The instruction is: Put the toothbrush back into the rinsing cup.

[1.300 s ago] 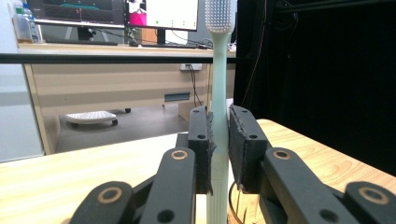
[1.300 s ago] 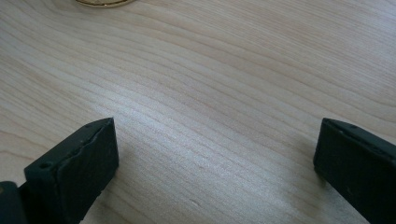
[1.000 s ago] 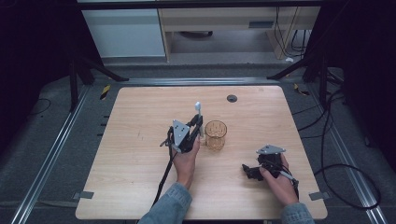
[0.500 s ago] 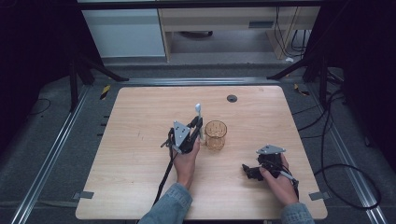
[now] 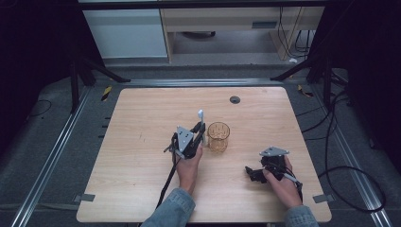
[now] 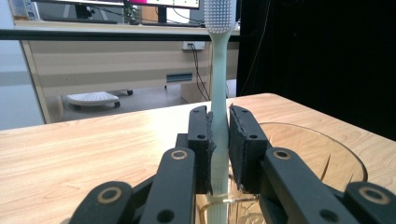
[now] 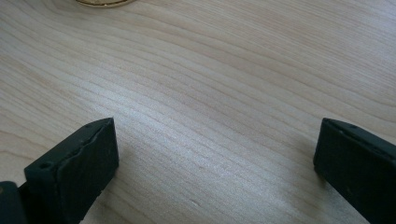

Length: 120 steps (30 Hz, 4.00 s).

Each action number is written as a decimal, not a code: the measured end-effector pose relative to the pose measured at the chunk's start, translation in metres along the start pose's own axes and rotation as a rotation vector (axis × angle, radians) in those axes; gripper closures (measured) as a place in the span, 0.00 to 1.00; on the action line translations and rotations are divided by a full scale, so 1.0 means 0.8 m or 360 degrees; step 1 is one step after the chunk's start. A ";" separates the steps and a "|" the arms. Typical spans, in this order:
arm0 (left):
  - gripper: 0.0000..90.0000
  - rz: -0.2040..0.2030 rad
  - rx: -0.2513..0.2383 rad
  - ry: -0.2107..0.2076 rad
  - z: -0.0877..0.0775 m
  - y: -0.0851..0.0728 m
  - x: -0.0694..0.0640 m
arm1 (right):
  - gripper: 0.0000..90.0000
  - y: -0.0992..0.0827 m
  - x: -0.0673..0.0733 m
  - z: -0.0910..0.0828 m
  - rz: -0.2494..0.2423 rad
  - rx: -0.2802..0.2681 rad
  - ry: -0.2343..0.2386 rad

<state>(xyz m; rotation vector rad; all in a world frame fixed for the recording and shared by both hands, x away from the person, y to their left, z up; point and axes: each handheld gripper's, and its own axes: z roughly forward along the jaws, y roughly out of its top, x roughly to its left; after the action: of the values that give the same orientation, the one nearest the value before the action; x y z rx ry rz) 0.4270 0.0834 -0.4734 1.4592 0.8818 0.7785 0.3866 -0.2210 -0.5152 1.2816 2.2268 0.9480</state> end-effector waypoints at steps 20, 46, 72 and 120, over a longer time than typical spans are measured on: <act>0.87 0.0012 0.0029 0.0003 -0.004 -0.004 -0.001 | 0.00 0.000 0.000 0.000 0.0001 0.0001 -0.0001; 0.77 0.0045 0.0079 0.0016 -0.010 0.001 0.000 | 0.00 0.000 0.000 0.000 0.0001 -0.0002 0.0001; 0.37 0.0149 0.0286 -0.0041 -0.019 0.023 0.011 | 0.00 0.000 0.000 0.000 0.0001 -0.0002 0.0001; 0.16 0.0273 0.0864 -0.0144 -0.061 0.045 0.055 | 0.00 0.000 0.000 0.000 0.0003 -0.0002 0.0001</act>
<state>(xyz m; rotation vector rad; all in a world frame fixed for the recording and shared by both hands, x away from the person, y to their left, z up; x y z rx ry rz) 0.4091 0.1456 -0.4349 2.0526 0.9499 0.6143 0.3866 -0.2208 -0.5152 1.2834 2.2256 0.9501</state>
